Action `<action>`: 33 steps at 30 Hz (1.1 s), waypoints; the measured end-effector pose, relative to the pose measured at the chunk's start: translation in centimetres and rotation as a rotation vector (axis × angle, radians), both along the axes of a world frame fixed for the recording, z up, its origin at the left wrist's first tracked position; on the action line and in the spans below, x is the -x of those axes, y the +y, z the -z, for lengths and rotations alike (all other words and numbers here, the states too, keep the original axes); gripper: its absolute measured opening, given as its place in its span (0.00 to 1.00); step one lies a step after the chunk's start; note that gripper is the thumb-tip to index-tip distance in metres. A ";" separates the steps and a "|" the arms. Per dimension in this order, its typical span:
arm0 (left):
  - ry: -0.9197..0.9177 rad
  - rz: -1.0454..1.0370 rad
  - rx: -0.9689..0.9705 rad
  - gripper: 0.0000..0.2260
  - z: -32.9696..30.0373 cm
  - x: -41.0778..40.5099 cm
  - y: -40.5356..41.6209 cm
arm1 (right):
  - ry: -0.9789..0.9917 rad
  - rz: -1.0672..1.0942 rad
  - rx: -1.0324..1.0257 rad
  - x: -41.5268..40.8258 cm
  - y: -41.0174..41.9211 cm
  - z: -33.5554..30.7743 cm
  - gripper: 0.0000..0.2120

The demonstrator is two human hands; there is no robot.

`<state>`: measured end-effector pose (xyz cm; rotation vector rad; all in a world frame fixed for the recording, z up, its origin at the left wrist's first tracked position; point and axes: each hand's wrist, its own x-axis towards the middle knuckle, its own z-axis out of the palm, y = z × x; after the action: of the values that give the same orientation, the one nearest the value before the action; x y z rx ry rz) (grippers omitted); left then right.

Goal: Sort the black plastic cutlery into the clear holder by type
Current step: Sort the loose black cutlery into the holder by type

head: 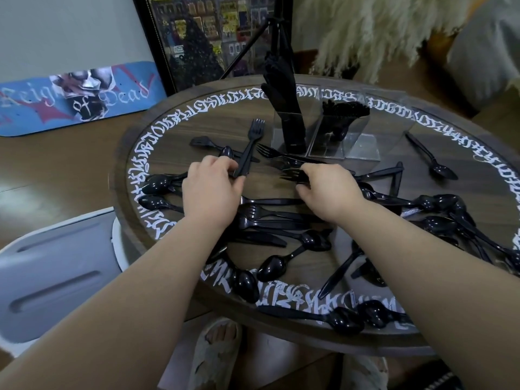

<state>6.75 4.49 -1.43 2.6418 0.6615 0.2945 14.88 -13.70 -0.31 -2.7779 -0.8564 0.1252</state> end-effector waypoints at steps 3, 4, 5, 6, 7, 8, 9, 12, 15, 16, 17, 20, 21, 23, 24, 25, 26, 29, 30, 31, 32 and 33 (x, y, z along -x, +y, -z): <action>0.090 -0.028 -0.010 0.20 0.4 -0.8 -0.1 | -0.022 0.060 -0.057 0.2 -0.7 0.2 0.05; 0.100 -0.031 -0.011 0.21 0.5 -1.0 -0.2 | -0.026 0.078 -0.062 0.2 -0.8 0.3 0.06; 0.107 -0.035 -0.011 0.20 0.5 -1.3 -0.3 | -0.028 0.094 -0.064 0.2 -0.9 0.3 0.08; 0.112 -0.040 -0.012 0.19 0.5 -1.5 -0.3 | -0.034 0.107 -0.062 0.0 -1.1 0.3 0.08; 0.115 -0.046 -0.013 0.17 0.5 -1.6 -0.3 | -0.043 0.114 -0.060 -0.1 -1.2 0.3 0.09; 0.114 -0.052 -0.009 0.15 0.4 -1.7 -0.2 | -0.047 0.117 -0.066 -0.2 -1.3 0.3 0.09; 0.109 -0.056 0.001 0.13 0.4 -1.7 -0.1 | -0.042 0.120 -0.088 -0.4 -1.3 0.3 0.09; 0.112 -0.054 0.038 0.12 0.4 -1.6 0.1 | 0.012 0.117 -0.203 -0.8 -1.2 0.0 0.10; 0.149 -0.034 0.022 0.14 0.3 -1.5 0.0 | 0.025 0.097 -0.231 -1.1 -0.3 -0.3 0.13; 0.159 -0.028 0.012 0.14 0.3 -1.5 0.0 | 0.003 0.091 -0.199 -1.2 0.2 -0.3 0.14; 0.165 -0.022 0.003 0.14 0.3 -1.4 0.0 | -0.028 0.083 -0.148 -1.4 0.6 -0.2 0.14; 0.179 -0.002 -0.029 0.12 0.2 -1.3 0.0 | -0.102 0.056 0.007 -2.0 1.8 0.3 0.13; 0.183 0.002 -0.037 0.11 0.2 -1.2 -0.1 | -0.109 0.049 0.038 -2.2 2.0 0.4 0.11; 0.190 -0.001 -0.037 0.09 0.2 -1.2 -0.2 | -0.104 0.051 0.048 -2.4 2.3 0.6 0.09; 0.193 -0.008 -0.030 0.09 0.1 -1.2 -0.2 | -0.100 0.052 0.031 -2.4 2.3 0.6 0.08; 0.197 -0.015 -0.024 0.08 0.1 -1.2 -0.3 | -0.095 0.049 0.007 -2.4 2.2 0.6 0.07; 0.203 -0.019 -0.023 0.08 0.0 -1.3 -0.3 | -0.090 0.045 -0.019 -2.4 2.1 0.6 0.07; 0.231 -0.020 -0.025 0.06 -0.2 -1.2 -0.3 | -0.081 0.059 -0.070 -2.0 1.3 0.4 0.06; 0.235 -0.021 -0.024 0.05 -0.4 -1.1 -0.3 | -0.092 0.068 -0.080 -1.8 1.0 0.2 0.06; 0.231 -0.021 -0.023 0.05 -0.6 -1.0 -0.3 | -0.105 0.076 -0.092 -1.6 0.6 -0.1 0.07; 0.224 -0.022 -0.021 0.05 -0.9 -0.8 -0.3 | -0.119 0.084 -0.107 -1.3 0.3 -0.4 0.07; 0.214 -0.022 -0.016 0.04 -1.3 -0.6 -0.3 | -0.128 0.090 -0.127 -1.0 -0.1 -0.7 0.08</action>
<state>7.33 4.17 -0.17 2.7061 0.7584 0.0226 15.86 -13.77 0.40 -2.7218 -0.7393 -0.1201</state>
